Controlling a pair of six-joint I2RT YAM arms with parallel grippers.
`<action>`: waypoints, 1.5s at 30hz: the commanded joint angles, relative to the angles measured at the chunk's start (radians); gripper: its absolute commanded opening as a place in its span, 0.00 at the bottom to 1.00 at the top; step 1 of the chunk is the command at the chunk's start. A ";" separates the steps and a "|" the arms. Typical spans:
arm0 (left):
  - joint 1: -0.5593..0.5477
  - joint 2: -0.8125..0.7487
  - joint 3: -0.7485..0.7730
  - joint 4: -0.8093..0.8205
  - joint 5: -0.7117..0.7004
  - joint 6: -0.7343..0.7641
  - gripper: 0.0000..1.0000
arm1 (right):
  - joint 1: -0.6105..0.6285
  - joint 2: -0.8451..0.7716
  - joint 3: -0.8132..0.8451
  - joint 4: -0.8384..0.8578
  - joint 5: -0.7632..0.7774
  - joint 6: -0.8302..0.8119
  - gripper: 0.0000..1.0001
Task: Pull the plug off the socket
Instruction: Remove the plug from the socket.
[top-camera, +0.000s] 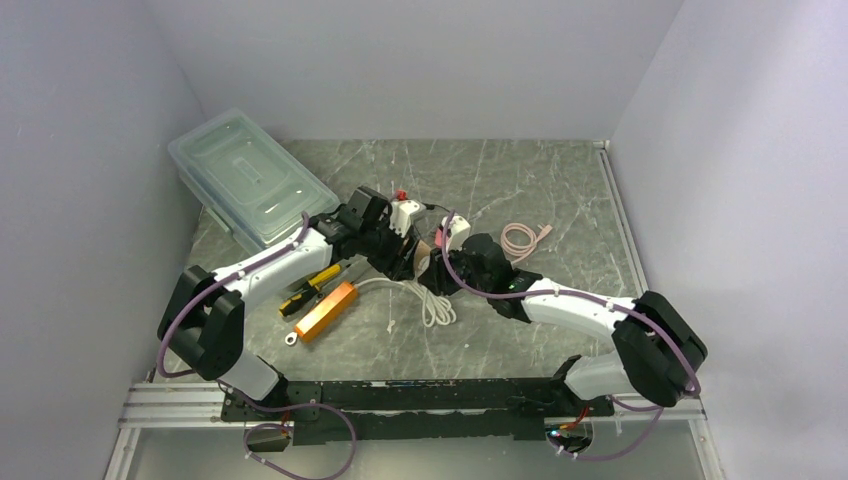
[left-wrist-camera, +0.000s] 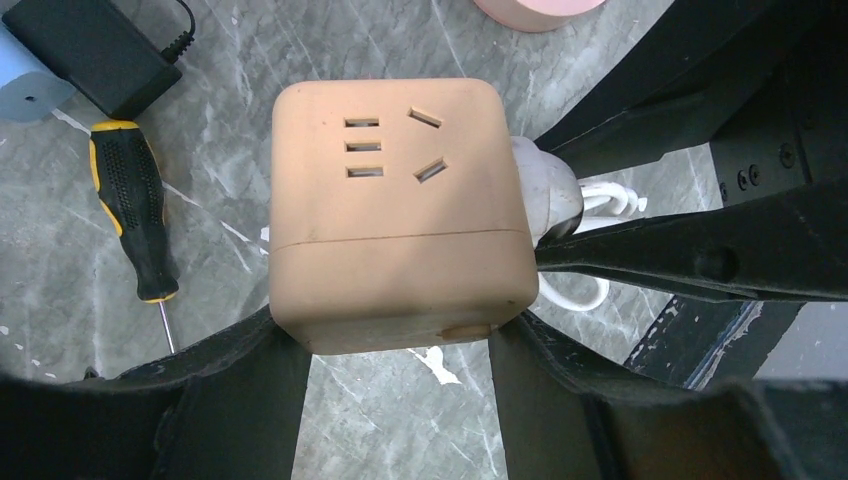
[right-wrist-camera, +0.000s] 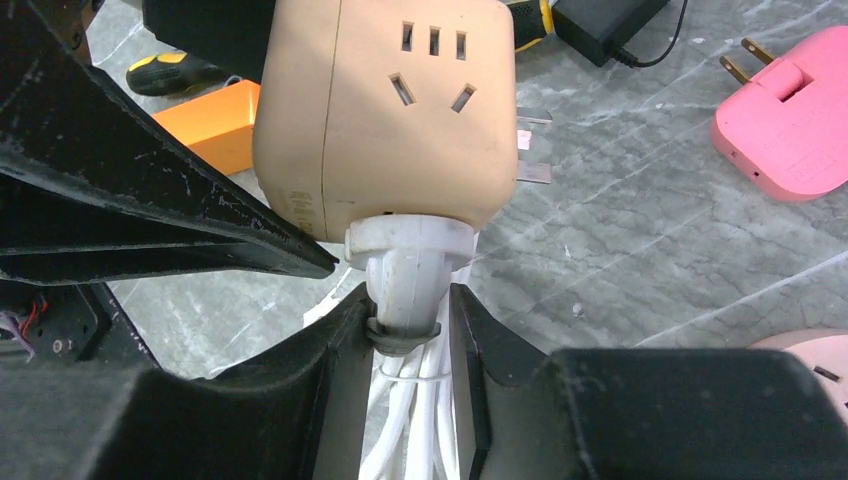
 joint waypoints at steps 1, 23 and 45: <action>-0.008 -0.011 0.042 0.063 0.055 0.001 0.00 | -0.001 -0.022 0.033 0.005 0.050 -0.012 0.33; 0.015 0.029 0.054 0.046 0.005 -0.033 0.00 | 0.110 -0.115 -0.008 0.064 0.116 -0.079 0.00; 0.016 -0.040 0.029 0.088 0.024 -0.027 0.00 | 0.119 -0.113 0.034 -0.009 0.118 -0.153 0.00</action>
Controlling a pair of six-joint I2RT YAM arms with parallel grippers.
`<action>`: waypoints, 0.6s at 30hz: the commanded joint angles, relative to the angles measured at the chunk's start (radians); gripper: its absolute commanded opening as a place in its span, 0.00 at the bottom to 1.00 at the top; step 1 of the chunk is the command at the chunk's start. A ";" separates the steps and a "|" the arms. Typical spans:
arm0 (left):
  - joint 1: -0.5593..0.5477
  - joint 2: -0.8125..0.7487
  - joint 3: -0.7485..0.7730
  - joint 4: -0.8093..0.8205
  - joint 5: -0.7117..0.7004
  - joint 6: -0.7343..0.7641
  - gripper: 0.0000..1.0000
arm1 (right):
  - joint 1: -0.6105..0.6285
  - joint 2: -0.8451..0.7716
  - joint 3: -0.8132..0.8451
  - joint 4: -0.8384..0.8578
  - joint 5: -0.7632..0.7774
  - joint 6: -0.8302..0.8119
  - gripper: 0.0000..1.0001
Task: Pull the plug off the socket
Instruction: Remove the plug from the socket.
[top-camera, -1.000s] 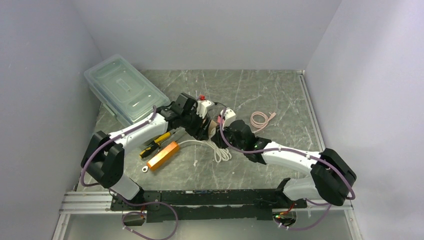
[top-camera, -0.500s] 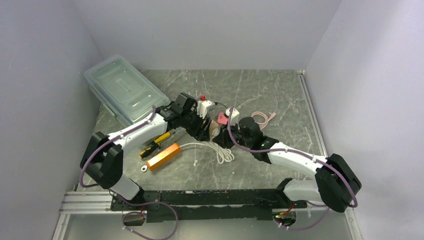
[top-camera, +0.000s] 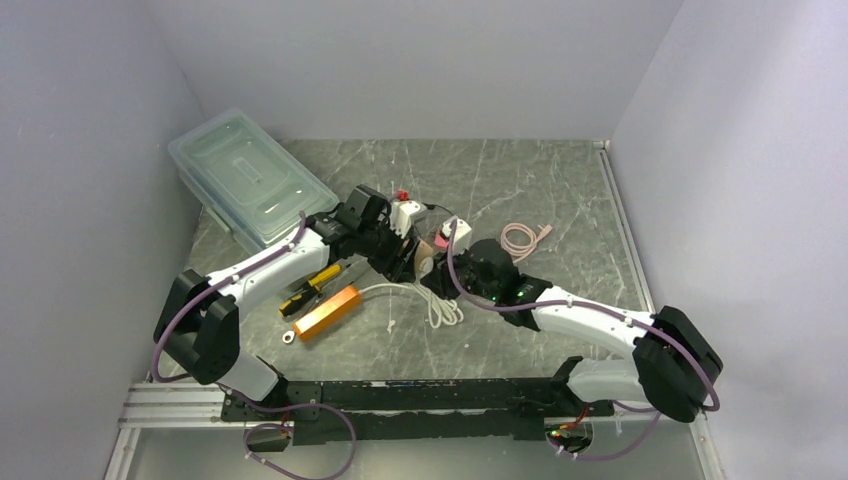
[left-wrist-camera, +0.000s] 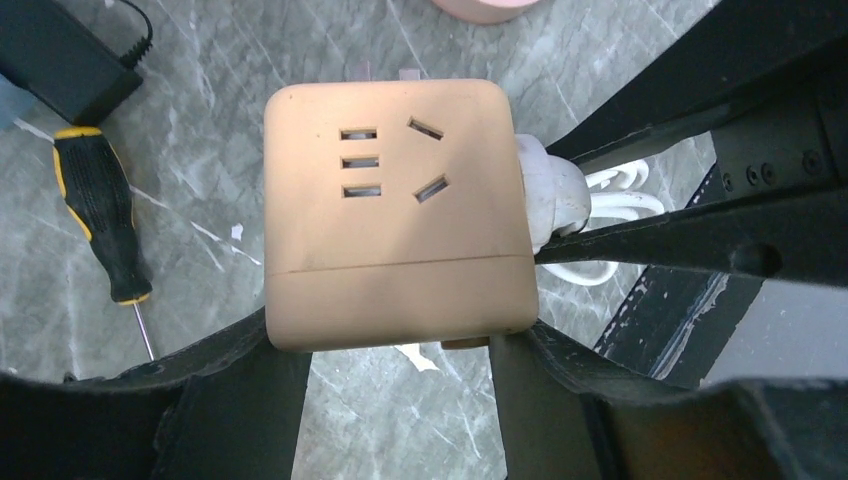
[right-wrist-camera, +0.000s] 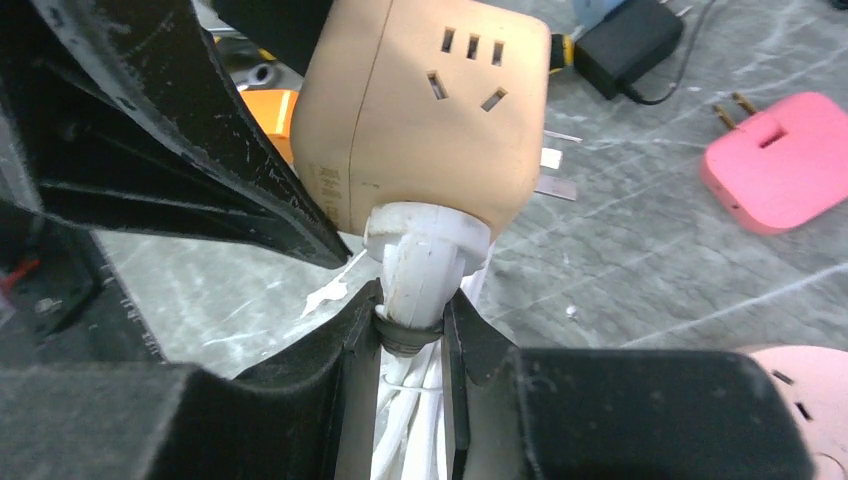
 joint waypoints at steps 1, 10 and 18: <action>0.015 -0.019 0.008 0.123 -0.017 -0.042 0.00 | 0.142 0.010 0.094 -0.039 0.261 -0.066 0.00; 0.018 -0.032 0.011 0.106 -0.088 -0.042 0.00 | 0.163 0.018 0.095 -0.030 0.299 -0.043 0.00; 0.024 -0.030 0.012 0.089 -0.158 -0.043 0.00 | -0.079 -0.033 0.010 0.113 -0.281 0.033 0.00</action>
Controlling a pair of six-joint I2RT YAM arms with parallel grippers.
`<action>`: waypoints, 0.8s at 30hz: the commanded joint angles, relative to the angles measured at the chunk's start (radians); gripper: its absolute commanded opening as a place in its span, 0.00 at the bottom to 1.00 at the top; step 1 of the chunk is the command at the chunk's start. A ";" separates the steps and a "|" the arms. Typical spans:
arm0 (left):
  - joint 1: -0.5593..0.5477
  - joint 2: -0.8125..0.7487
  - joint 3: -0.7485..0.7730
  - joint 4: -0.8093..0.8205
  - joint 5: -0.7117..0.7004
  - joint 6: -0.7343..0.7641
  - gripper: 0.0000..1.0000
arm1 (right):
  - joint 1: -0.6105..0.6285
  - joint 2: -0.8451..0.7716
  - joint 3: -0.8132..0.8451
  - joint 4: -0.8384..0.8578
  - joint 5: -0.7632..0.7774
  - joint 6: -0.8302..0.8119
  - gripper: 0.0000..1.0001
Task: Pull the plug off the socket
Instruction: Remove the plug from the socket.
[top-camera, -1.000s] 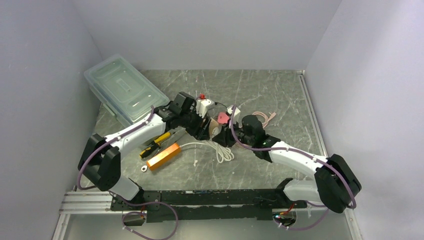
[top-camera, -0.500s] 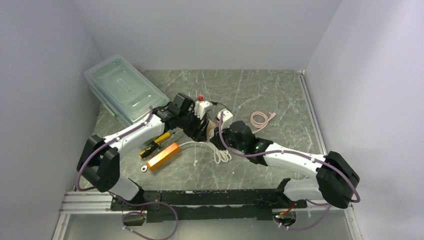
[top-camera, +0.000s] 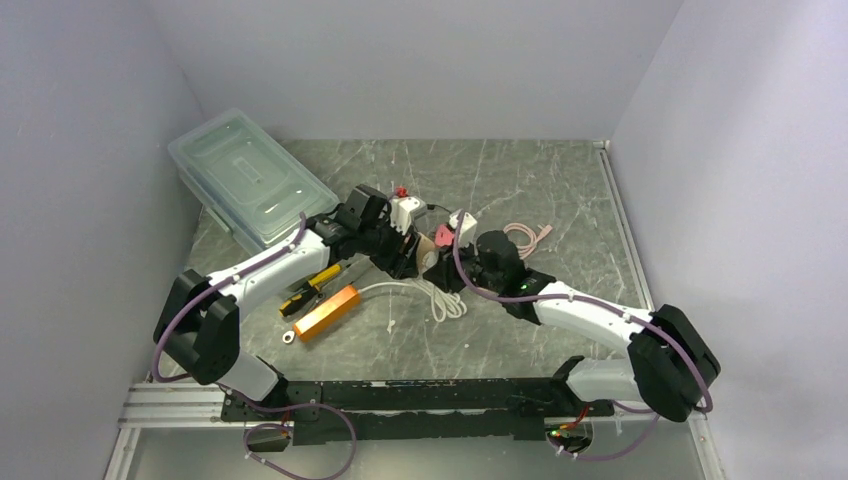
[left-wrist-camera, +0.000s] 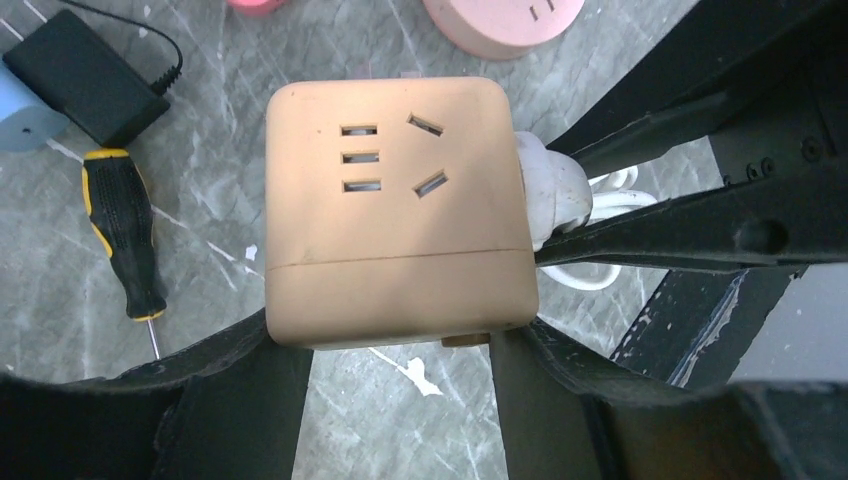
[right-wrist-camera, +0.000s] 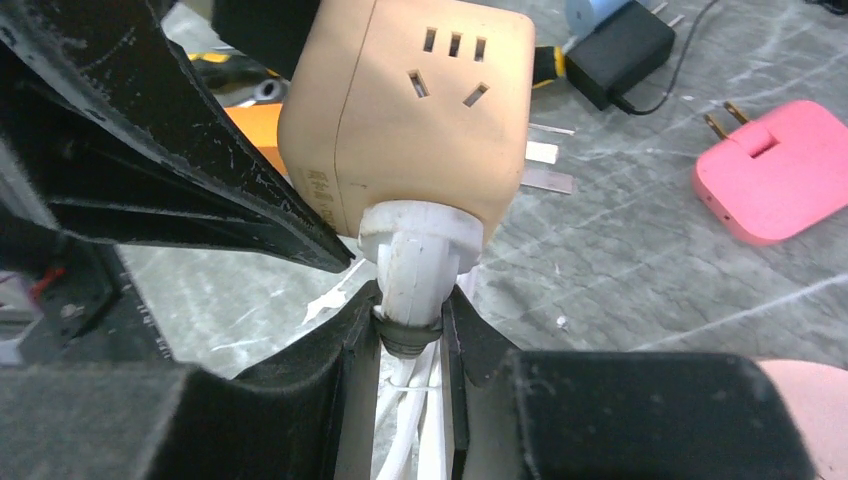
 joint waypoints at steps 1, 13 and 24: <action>0.019 -0.029 0.032 0.048 -0.126 -0.018 0.00 | -0.085 -0.054 -0.021 0.147 -0.398 0.045 0.00; 0.026 -0.044 0.027 0.090 0.052 -0.026 0.31 | -0.080 -0.077 -0.038 0.153 -0.360 0.013 0.00; 0.043 -0.047 0.054 0.050 0.195 0.016 0.79 | -0.044 -0.128 -0.032 0.081 -0.295 -0.075 0.00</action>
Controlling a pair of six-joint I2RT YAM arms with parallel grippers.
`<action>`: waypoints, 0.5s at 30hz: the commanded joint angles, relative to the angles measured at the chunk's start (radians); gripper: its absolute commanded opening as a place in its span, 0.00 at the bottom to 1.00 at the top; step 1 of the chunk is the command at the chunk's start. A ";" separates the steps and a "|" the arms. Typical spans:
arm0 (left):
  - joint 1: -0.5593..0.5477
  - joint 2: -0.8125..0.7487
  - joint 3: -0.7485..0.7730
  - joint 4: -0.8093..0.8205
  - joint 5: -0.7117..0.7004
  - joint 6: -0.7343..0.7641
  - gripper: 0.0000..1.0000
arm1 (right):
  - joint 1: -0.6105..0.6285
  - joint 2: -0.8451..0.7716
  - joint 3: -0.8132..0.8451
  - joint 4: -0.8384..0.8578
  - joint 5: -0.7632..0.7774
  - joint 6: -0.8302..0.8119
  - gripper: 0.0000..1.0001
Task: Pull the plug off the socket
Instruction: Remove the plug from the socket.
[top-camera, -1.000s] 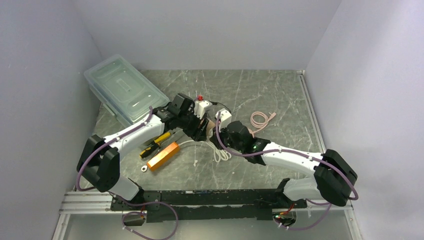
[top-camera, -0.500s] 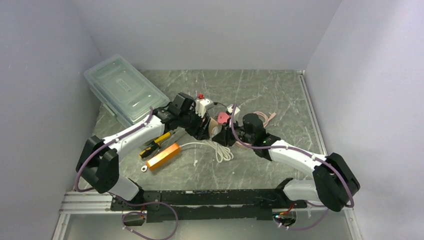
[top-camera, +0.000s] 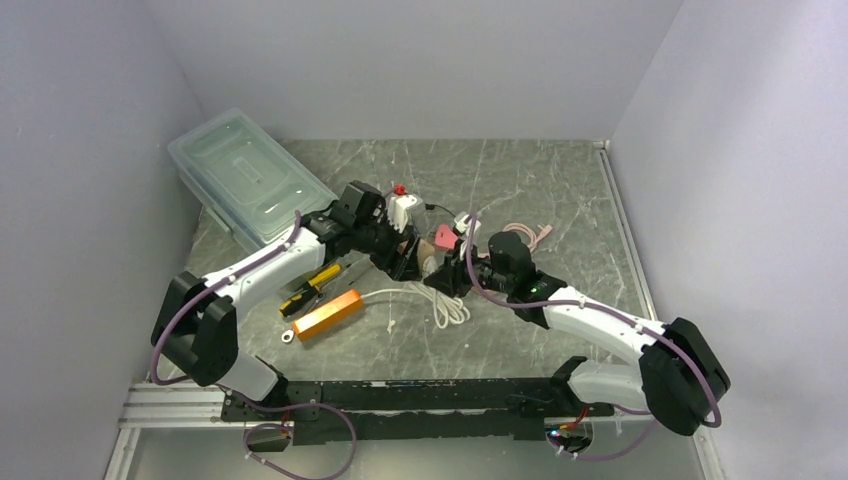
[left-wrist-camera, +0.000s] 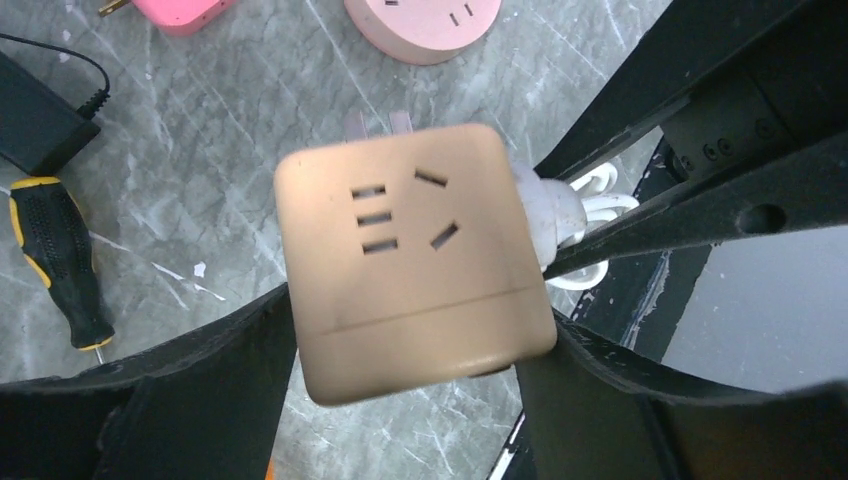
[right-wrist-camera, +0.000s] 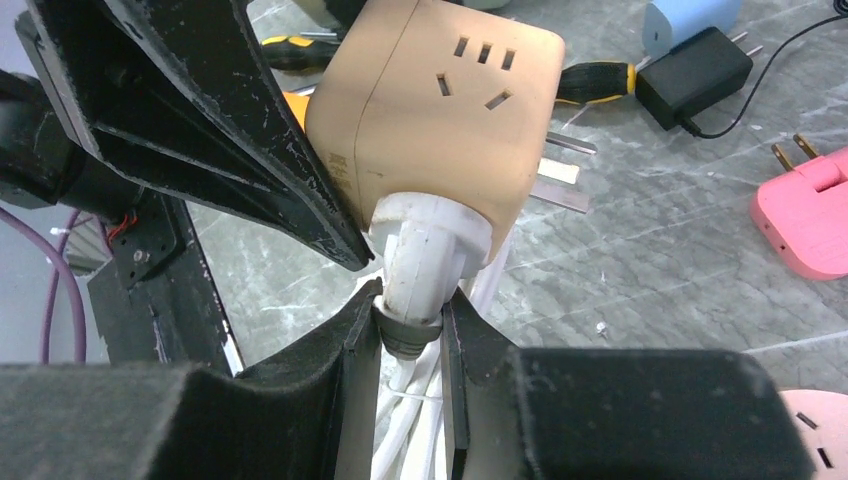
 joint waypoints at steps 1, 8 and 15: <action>0.019 -0.033 0.052 0.036 0.048 0.027 0.81 | 0.043 -0.056 0.019 0.033 -0.022 -0.064 0.00; 0.027 -0.035 0.072 -0.006 0.105 0.038 0.75 | 0.066 -0.087 0.016 0.001 0.051 -0.103 0.00; 0.027 0.002 0.108 -0.079 0.162 0.091 0.68 | 0.079 -0.111 0.005 0.002 0.103 -0.122 0.00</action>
